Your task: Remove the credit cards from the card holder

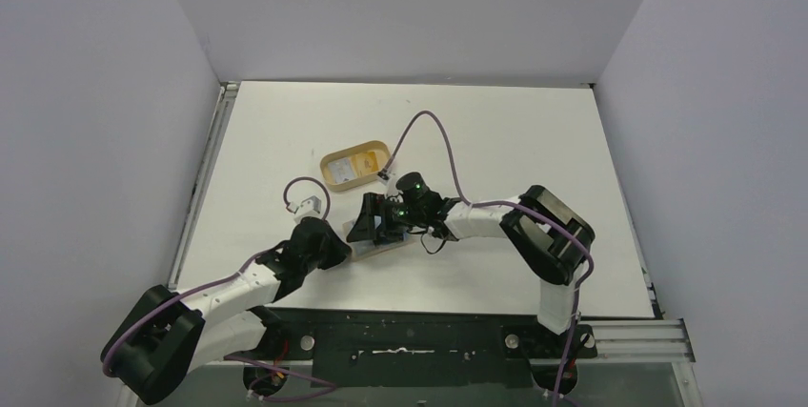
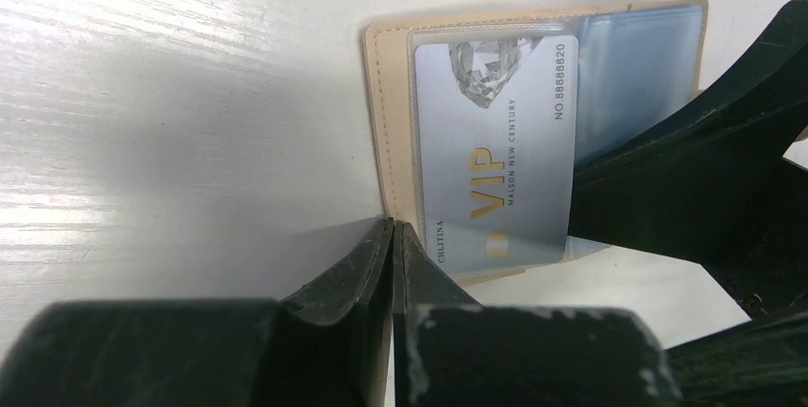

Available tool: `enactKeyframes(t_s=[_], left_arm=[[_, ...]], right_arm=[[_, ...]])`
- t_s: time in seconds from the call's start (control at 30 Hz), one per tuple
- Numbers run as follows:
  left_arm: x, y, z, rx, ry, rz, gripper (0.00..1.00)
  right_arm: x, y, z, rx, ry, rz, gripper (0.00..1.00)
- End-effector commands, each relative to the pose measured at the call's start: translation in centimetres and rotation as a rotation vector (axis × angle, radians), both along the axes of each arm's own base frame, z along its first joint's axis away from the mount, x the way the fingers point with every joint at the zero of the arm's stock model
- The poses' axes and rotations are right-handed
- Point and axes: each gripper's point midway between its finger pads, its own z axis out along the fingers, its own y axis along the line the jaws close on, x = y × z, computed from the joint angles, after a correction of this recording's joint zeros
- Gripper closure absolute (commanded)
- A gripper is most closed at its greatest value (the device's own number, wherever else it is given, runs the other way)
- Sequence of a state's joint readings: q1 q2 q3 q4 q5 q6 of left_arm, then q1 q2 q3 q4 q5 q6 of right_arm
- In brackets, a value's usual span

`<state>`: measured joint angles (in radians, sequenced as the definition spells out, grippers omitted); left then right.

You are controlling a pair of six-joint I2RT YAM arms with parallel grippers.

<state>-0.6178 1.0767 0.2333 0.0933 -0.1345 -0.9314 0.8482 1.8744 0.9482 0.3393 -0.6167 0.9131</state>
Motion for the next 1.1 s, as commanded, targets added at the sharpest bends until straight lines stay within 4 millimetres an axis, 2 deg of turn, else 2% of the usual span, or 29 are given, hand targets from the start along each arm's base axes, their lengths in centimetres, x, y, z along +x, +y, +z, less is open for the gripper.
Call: enactKeyframes(t_s=[0.0, 0.13, 0.2, 0.3, 0.4, 0.77, 1.07], left_arm=[[-0.9, 0.1, -0.6, 0.028, 0.047, -0.033, 1.00], [-1.1, 0.2, -0.6, 0.027, 0.046, -0.031, 1.00], [-1.0, 0.3, -0.5, 0.025, 0.042, -0.029, 1.00], [-1.1, 0.4, -0.3, 0.029, 0.041, -0.028, 1.00], [-1.1, 0.4, -0.2, 0.028, 0.036, -0.027, 1.00], [-1.5, 0.9, -0.7, 0.040, 0.051, -0.019, 1.00], [-1.6, 1.1, -1.2, 0.067, 0.075, -0.023, 1.00]], right_arm=[[-0.4, 0.7, -0.4, -0.053, -0.034, 0.043, 0.22], [-0.7, 0.9, -2.0, -0.091, -0.003, 0.051, 0.22], [-0.9, 1.5, -1.9, -0.065, 0.009, 0.059, 0.22], [-1.1, 2.8, -0.4, 0.048, 0.023, 0.074, 0.22], [-1.2, 3.1, 0.7, 0.094, 0.015, 0.087, 0.22], [0.3, 0.6, 3.7, 0.158, -0.019, 0.069, 0.22], [2.2, -1.6, 4.4, 0.173, -0.024, 0.033, 0.22]])
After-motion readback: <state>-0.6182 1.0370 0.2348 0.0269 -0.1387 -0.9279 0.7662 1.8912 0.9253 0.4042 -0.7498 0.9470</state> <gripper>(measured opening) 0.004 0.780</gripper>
